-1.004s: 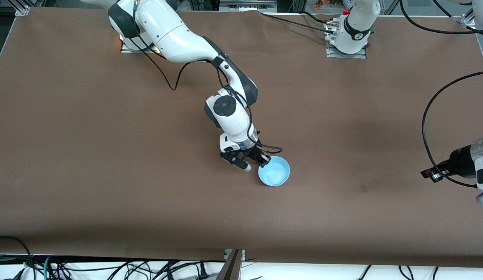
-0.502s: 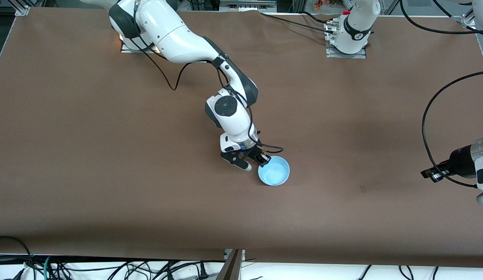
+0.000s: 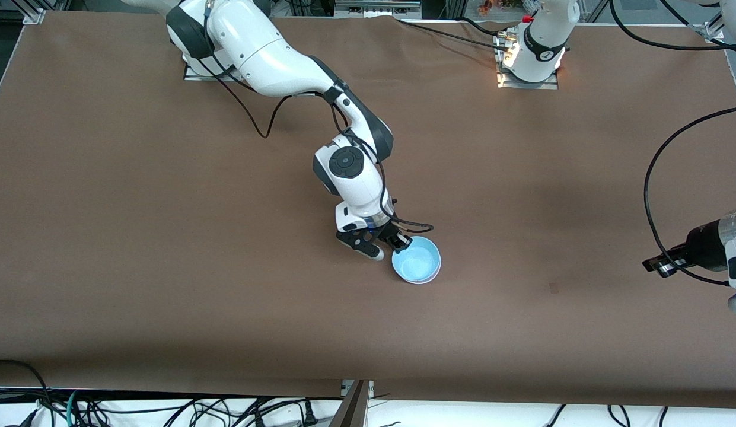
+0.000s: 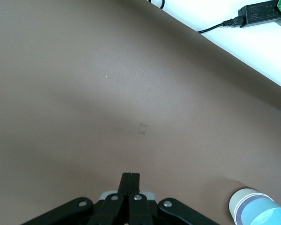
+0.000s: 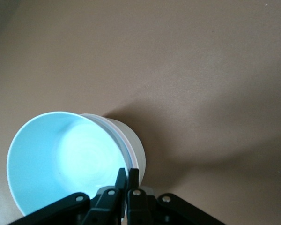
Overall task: Stack pink and blue bowls on white bowl
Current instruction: 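Lower the blue bowl into the pink bowl with the right gripper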
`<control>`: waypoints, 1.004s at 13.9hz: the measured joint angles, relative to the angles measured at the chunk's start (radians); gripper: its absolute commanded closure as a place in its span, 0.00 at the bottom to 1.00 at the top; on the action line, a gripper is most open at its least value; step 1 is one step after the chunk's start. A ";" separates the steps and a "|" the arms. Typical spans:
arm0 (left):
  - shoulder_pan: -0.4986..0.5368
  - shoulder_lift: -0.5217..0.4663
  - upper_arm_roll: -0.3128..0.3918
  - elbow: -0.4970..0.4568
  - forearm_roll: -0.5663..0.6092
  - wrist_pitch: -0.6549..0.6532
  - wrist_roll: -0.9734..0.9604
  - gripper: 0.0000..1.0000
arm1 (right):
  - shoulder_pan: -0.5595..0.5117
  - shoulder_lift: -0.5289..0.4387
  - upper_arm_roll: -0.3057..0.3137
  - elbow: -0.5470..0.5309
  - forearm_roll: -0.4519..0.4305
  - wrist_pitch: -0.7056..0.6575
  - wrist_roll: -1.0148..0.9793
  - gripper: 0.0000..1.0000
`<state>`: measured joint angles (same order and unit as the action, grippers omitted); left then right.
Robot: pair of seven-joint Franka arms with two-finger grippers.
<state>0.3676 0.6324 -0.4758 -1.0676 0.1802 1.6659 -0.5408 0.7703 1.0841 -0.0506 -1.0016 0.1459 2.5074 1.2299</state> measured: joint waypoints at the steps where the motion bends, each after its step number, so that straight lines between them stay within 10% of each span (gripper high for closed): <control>1: 0.000 0.000 0.000 0.000 0.000 0.000 0.000 1.00 | 0.001 0.001 0.000 0.000 -0.006 -0.002 0.000 0.97; 5: 0.000 0.000 0.000 0.000 0.000 0.000 0.000 1.00 | 0.004 0.007 0.000 0.000 -0.011 -0.002 0.000 0.39; 6: 0.000 0.000 0.000 0.000 0.000 -0.001 0.000 1.00 | 0.004 0.007 0.000 0.001 -0.011 -0.003 0.000 0.02; 14: 0.002 0.000 0.000 0.000 0.000 -0.002 0.000 1.00 | -0.032 -0.057 -0.013 0.056 -0.013 -0.180 -0.009 0.00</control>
<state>0.3701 0.6324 -0.4758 -1.0677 0.1802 1.6637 -0.5407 0.7379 1.0272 -0.0638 -0.9451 0.1334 2.3272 1.2210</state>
